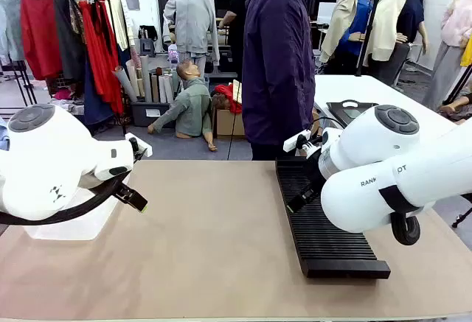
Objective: Sort PCBs into racks and boxes based on the side picked up.
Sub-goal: Pick up the Blank PCB handed by the Human.
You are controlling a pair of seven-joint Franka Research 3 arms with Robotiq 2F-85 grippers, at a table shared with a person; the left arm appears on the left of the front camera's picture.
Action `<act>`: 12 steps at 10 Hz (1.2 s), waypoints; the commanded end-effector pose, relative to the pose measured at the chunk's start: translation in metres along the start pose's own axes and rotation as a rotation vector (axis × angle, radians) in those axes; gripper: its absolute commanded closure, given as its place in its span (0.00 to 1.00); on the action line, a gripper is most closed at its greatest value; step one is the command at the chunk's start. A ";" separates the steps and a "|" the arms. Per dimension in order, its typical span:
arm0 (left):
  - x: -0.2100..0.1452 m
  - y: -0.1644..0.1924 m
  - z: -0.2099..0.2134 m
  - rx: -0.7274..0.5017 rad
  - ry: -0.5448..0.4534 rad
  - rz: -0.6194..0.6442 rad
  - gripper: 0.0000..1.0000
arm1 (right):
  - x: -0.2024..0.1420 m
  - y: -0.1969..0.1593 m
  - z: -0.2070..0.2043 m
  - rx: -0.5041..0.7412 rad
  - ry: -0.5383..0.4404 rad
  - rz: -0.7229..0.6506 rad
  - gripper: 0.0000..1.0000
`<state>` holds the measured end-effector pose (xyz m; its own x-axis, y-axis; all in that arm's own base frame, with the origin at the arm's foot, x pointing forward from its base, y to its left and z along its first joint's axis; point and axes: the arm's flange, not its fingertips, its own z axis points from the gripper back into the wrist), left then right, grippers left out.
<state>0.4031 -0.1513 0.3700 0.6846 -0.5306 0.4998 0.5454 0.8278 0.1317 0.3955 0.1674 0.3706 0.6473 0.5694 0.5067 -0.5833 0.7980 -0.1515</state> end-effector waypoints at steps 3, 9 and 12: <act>0.000 0.000 0.000 0.000 0.000 0.000 0.00 | 0.000 0.000 0.000 0.000 0.000 0.000 0.00; 0.000 0.000 0.000 0.000 0.000 0.000 0.00 | 0.000 0.000 0.000 0.000 0.000 0.000 0.00; 0.009 0.008 0.014 -0.031 0.035 0.008 0.00 | 0.011 -0.002 0.005 0.023 -0.016 -0.027 0.00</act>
<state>0.4040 -0.1512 0.3724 0.6924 -0.5288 0.4909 0.5443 0.8294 0.1257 0.3967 0.1682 0.3727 0.6473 0.5656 0.5111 -0.5811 0.8000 -0.1494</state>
